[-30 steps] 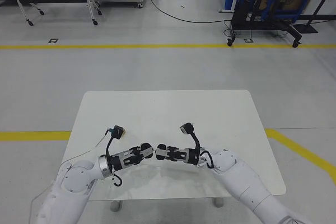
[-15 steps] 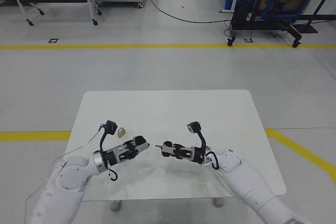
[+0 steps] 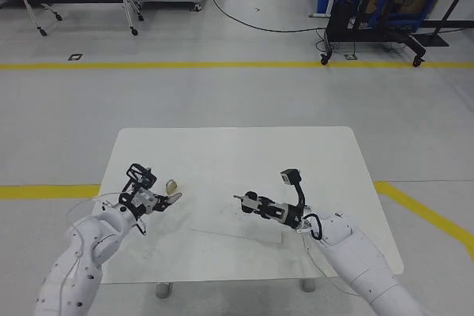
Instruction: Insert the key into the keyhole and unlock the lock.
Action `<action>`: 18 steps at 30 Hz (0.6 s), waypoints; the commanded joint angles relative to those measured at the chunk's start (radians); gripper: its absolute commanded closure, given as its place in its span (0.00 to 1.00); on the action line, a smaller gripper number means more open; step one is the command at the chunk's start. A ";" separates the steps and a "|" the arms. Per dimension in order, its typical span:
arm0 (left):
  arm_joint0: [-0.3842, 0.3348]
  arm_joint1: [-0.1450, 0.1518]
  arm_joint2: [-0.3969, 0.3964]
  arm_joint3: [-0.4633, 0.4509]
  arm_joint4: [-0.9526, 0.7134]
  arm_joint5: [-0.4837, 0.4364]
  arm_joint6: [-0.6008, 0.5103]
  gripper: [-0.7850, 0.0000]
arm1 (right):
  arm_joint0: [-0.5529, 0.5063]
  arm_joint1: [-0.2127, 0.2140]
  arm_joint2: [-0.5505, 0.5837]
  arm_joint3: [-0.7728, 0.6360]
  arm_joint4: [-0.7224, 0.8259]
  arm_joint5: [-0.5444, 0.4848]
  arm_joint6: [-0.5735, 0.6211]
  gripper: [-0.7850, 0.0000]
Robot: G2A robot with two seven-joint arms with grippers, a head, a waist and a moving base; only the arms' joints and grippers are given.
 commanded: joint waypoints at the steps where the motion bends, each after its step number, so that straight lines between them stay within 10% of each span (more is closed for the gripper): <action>1: -0.043 -0.005 0.046 0.055 0.087 0.020 0.013 0.00 | 0.000 0.000 0.000 0.000 0.000 0.000 0.000 1.00; 18: -0.202 -0.032 0.154 0.243 0.108 0.073 -0.084 0.18 | 0.000 0.000 0.000 0.000 0.000 0.000 0.000 1.00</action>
